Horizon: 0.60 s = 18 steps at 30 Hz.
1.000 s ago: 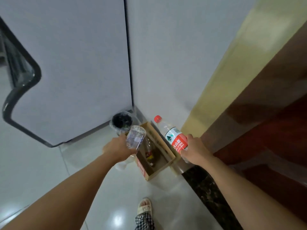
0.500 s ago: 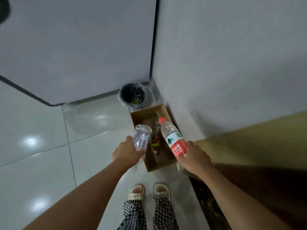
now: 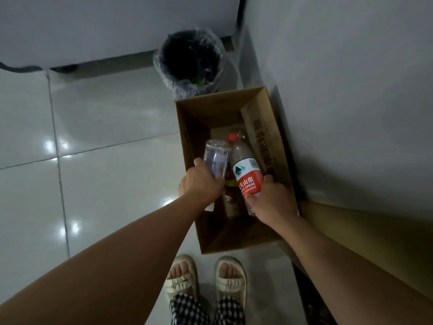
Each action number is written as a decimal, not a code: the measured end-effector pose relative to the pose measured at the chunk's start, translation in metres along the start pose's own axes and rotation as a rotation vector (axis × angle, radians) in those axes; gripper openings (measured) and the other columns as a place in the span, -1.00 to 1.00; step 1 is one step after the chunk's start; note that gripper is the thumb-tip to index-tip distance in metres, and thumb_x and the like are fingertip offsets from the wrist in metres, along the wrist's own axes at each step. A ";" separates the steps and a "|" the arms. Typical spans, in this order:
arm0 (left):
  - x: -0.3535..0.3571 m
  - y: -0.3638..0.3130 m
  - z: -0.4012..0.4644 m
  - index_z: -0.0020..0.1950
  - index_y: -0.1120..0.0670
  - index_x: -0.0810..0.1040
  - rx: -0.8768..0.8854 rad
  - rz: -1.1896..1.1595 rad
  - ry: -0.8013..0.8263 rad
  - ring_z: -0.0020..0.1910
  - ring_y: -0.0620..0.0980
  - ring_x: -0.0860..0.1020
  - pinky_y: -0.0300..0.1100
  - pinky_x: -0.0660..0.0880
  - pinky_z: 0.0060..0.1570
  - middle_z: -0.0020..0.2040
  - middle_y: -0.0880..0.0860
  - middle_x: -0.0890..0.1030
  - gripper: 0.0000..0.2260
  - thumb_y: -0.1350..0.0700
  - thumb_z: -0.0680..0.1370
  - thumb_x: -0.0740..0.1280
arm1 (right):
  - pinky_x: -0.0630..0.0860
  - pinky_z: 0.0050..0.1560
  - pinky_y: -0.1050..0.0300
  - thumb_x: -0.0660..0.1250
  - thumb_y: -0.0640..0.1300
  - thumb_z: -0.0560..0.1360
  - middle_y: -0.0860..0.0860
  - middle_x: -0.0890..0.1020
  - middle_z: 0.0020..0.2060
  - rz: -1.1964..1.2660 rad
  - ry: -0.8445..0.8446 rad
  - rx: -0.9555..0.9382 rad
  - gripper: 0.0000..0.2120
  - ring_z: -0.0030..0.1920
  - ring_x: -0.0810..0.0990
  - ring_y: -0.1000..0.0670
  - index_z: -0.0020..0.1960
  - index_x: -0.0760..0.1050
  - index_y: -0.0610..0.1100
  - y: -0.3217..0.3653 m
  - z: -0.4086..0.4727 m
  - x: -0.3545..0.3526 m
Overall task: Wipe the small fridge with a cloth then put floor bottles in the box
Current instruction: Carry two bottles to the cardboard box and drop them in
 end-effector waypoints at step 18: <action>0.121 0.041 0.087 0.31 0.17 0.22 -0.138 -0.035 -0.026 0.13 0.20 0.51 -0.08 0.37 -0.17 0.18 0.20 0.49 -0.50 0.01 0.50 0.35 | 0.45 0.18 -0.09 0.36 0.09 0.48 -0.17 0.38 0.30 0.096 0.071 0.073 -0.28 0.26 0.44 -0.19 0.46 0.09 -0.13 -0.043 0.086 0.133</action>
Point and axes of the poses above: each hand's wrist, its own z-axis towards the middle knuckle, its own x-axis out of the palm, y = z × x, the point moved 10 cm from there along z, towards the middle knuckle
